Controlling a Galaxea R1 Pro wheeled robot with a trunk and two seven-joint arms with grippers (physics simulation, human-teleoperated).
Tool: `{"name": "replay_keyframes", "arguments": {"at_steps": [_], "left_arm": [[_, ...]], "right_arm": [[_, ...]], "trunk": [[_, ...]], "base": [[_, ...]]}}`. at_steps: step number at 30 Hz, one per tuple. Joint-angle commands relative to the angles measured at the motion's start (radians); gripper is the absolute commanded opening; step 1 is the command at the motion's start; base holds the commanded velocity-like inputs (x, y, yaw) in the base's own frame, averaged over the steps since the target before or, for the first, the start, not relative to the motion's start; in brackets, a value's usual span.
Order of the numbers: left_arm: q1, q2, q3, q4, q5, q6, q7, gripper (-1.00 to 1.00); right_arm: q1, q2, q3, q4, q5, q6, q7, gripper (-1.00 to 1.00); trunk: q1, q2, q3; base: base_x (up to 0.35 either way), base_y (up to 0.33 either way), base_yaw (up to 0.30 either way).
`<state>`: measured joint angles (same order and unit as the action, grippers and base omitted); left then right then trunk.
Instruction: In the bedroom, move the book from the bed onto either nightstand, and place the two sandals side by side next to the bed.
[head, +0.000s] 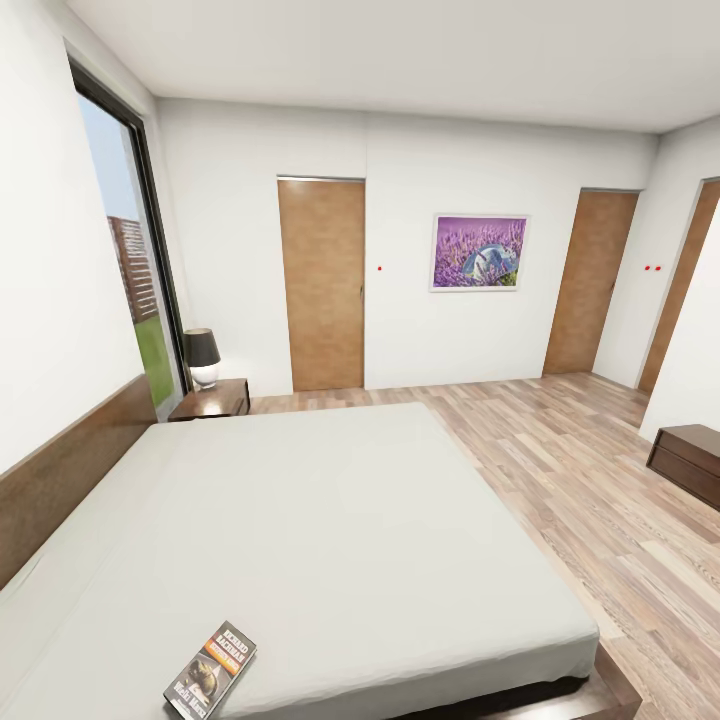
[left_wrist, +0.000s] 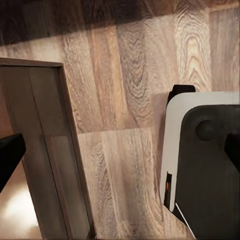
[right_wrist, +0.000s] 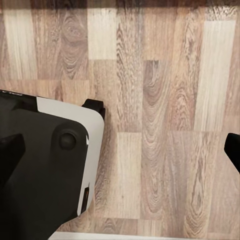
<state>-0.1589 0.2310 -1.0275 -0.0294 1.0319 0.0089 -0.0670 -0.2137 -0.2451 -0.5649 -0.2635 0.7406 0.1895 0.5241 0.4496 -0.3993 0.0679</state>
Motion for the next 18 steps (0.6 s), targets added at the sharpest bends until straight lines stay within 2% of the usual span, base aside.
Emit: {"name": "replay_keyframes", "arguments": {"at_steps": [1,6,13,15,18], "left_arm": [[0.0,0.003,-0.007,0.001,0.011,-0.001,-0.025,1.0],[0.002,0.014,-0.005,0.003,0.011,-0.023,-0.083,1.0],[0.002,0.028,-0.003,0.002,0.011,-0.055,-0.118,1.0],[0.002,0.042,-0.002,0.001,0.011,-0.064,-0.146,1.0],[0.002,0.074,-0.001,0.001,0.012,-0.07,-0.226,1.0]], "right_arm": [[0.0,0.001,-0.008,-0.002,0.005,0.005,0.006,1.0],[0.0,0.001,-0.008,-0.002,0.005,0.005,0.006,1.0],[-0.001,0.001,-0.007,-0.002,0.005,0.005,0.005,1.0],[0.0,0.001,-0.007,-0.002,0.005,0.005,0.005,1.0],[0.0,0.001,-0.007,-0.002,0.005,0.005,0.005,1.0]], "trunk": [[0.0,-0.001,0.0],[0.0,-0.001,0.0],[0.0,-0.001,0.0],[0.0,-0.001,0.0],[0.0,-0.001,0.0]], "base": [[0.0,0.0,0.0],[0.0,0.0,0.0],[0.0,0.0,0.0],[0.0,0.0,0.0],[0.0,0.0,0.0]]}}
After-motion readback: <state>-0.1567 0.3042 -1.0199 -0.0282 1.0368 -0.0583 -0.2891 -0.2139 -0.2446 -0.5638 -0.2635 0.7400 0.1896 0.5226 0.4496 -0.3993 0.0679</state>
